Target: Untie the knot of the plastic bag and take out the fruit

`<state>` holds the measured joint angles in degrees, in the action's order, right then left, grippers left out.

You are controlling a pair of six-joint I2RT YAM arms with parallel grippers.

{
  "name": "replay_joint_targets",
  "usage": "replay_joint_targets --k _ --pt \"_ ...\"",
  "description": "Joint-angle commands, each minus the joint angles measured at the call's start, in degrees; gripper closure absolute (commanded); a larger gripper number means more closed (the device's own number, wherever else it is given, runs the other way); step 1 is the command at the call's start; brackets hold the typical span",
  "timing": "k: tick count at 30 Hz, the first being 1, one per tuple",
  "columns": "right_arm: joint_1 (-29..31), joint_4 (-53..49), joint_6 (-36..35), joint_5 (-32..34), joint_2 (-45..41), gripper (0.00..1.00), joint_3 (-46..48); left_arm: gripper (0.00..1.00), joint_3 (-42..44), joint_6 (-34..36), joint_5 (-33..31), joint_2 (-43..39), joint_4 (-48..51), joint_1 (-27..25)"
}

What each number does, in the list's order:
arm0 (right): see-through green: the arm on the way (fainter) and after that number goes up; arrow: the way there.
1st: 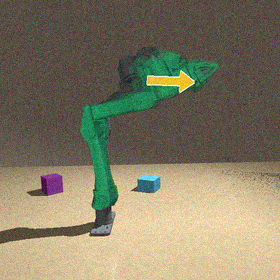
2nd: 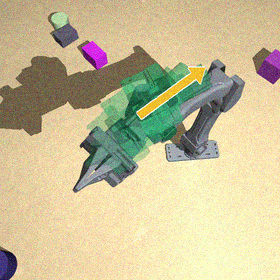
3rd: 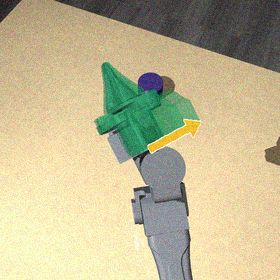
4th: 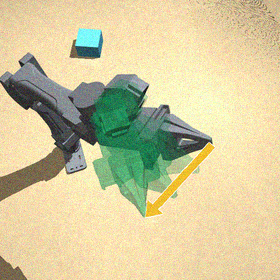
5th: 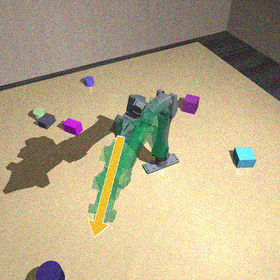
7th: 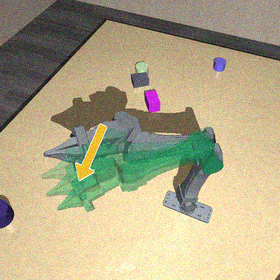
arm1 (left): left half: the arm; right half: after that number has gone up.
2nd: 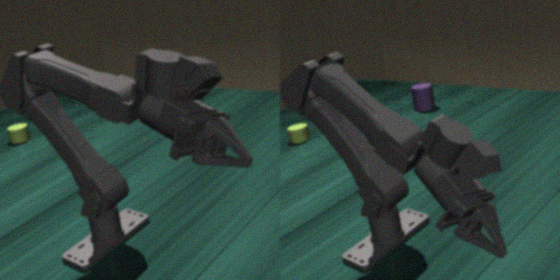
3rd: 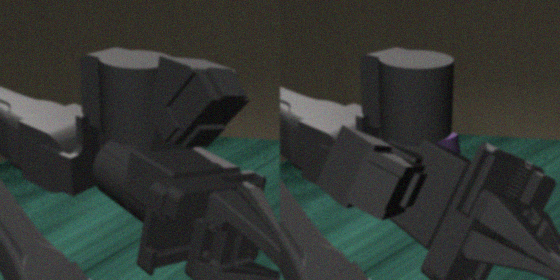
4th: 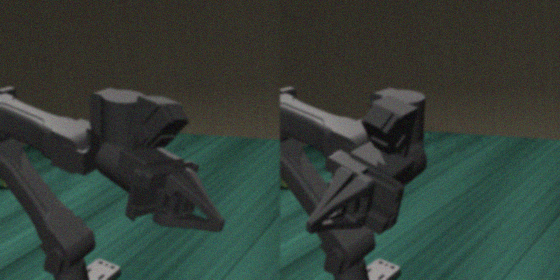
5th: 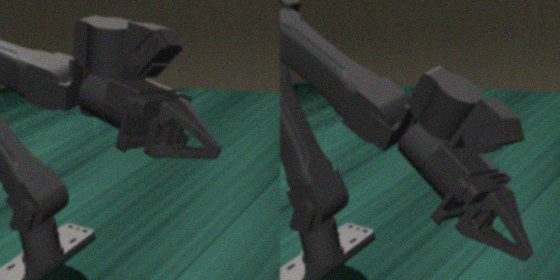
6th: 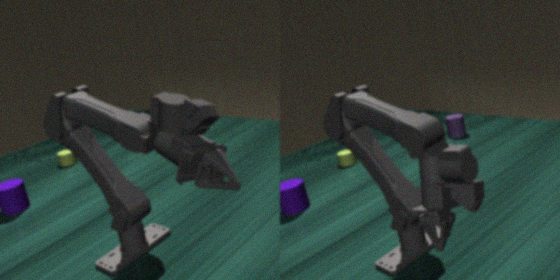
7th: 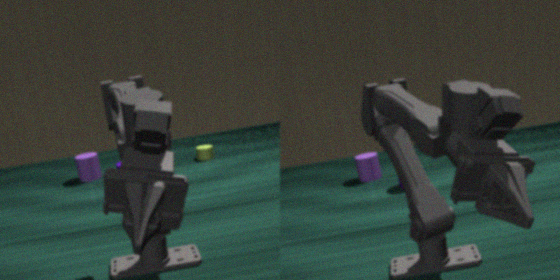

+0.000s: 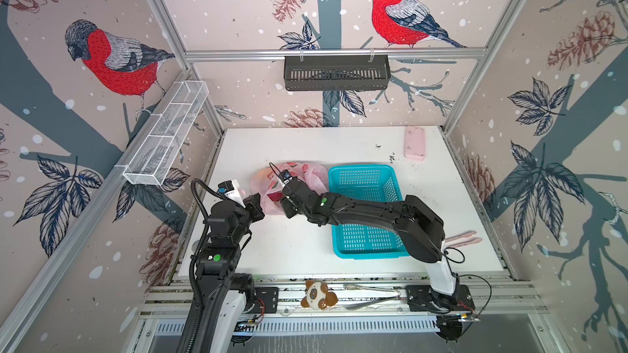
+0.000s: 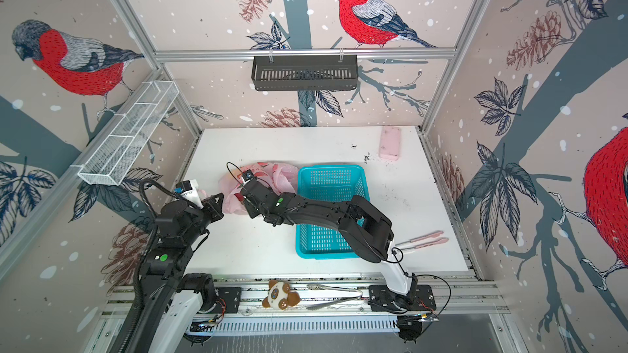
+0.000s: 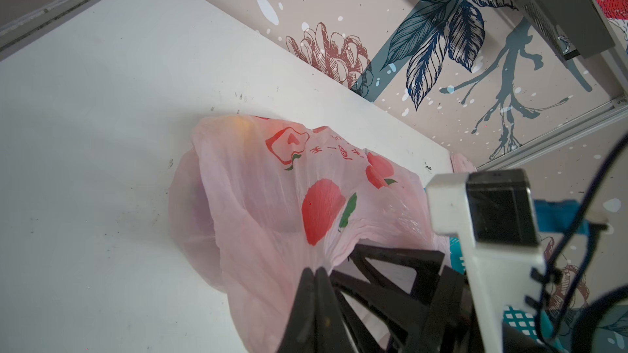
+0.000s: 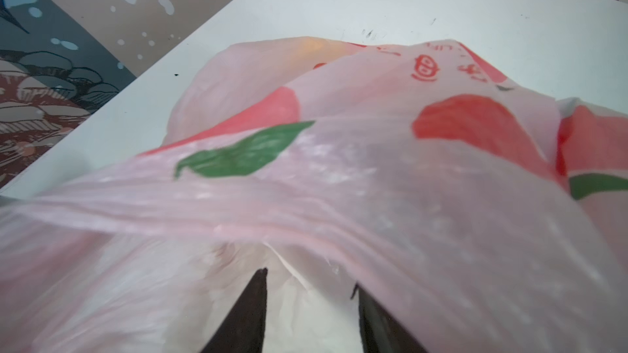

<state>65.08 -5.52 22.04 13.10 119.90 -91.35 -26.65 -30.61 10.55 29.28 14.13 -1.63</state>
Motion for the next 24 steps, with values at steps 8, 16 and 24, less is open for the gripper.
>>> replay_joint_targets --k 8,16,24 --pt "1.83 -1.45 7.07 -5.56 0.90 0.56 5.41 1.00 3.13 -3.56 -2.41 -1.79 -1.48 0.05" --pt "4.27 1.56 12.84 -5.97 1.51 0.56 9.36 1.00 4.33 -3.68 -4.90 0.12 -2.01 0.06" --pt "3.62 -3.14 4.82 1.33 -0.41 0.55 4.47 1.00 3.54 -3.05 -9.83 1.50 -0.87 0.09"
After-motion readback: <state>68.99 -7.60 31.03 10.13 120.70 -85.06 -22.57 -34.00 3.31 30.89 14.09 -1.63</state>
